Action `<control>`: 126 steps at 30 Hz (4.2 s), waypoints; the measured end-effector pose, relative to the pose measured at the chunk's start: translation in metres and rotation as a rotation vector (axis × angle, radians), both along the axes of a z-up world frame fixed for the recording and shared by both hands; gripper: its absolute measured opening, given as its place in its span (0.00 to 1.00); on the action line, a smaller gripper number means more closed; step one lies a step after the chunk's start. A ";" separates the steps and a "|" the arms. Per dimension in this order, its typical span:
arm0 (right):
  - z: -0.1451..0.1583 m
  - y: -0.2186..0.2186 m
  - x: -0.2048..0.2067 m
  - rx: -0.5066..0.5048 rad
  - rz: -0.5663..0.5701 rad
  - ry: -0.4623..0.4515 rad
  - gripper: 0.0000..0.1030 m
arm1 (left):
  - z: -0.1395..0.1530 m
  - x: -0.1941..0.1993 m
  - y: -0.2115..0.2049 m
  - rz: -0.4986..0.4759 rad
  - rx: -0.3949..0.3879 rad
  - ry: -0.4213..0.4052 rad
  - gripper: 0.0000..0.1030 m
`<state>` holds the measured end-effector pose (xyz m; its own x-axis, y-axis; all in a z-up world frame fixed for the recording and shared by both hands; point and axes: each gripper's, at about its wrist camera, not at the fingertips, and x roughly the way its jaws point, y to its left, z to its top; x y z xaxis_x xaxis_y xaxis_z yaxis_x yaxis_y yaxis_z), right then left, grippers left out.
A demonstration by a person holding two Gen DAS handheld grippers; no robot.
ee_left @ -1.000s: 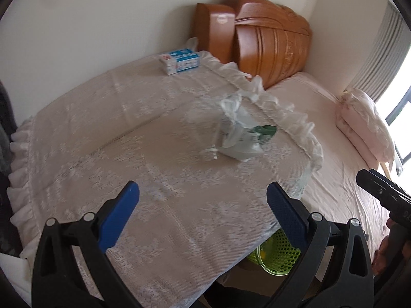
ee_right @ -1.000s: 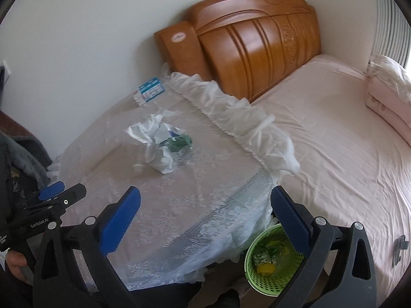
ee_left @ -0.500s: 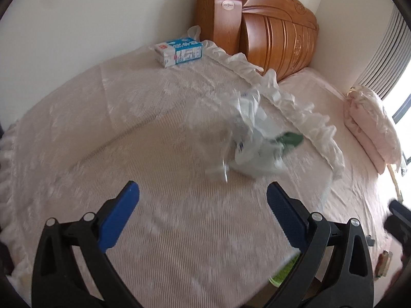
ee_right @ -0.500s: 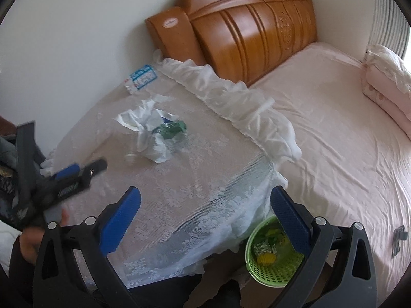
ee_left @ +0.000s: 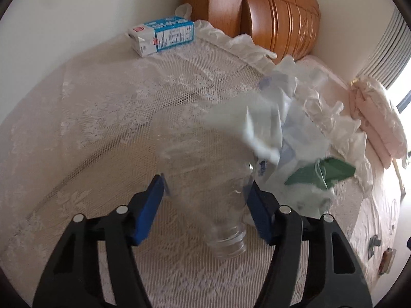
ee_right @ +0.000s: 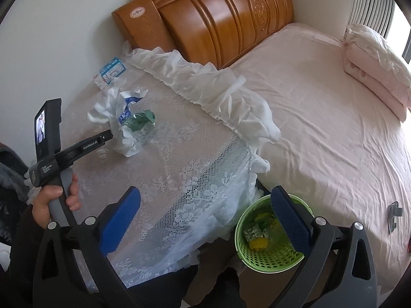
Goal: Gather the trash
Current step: 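Grasp the clear plastic bottle with left tool while right tool grasps white tissue, then carry the bottle and tissue over the green wastebasket with both tools, then open the left tool to drop the bottle while right tool drops the tissue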
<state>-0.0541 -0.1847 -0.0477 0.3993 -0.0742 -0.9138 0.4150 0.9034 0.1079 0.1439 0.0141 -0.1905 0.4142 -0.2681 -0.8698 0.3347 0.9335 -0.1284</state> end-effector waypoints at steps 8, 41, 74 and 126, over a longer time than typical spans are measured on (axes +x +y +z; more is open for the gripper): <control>-0.001 0.007 0.021 0.008 0.048 -0.007 0.98 | 0.003 0.001 0.011 0.036 -0.021 0.006 0.60; -0.103 0.142 0.239 0.027 0.310 0.054 0.97 | 0.098 -0.072 0.159 0.299 -0.076 -0.066 0.60; 0.033 0.090 0.085 0.037 0.327 -0.263 0.24 | 0.119 -0.103 0.101 0.062 -0.095 -0.112 0.60; 0.012 -0.137 -0.227 -0.044 -0.438 -0.151 0.25 | 0.048 -0.274 -0.238 -0.829 0.020 0.009 0.92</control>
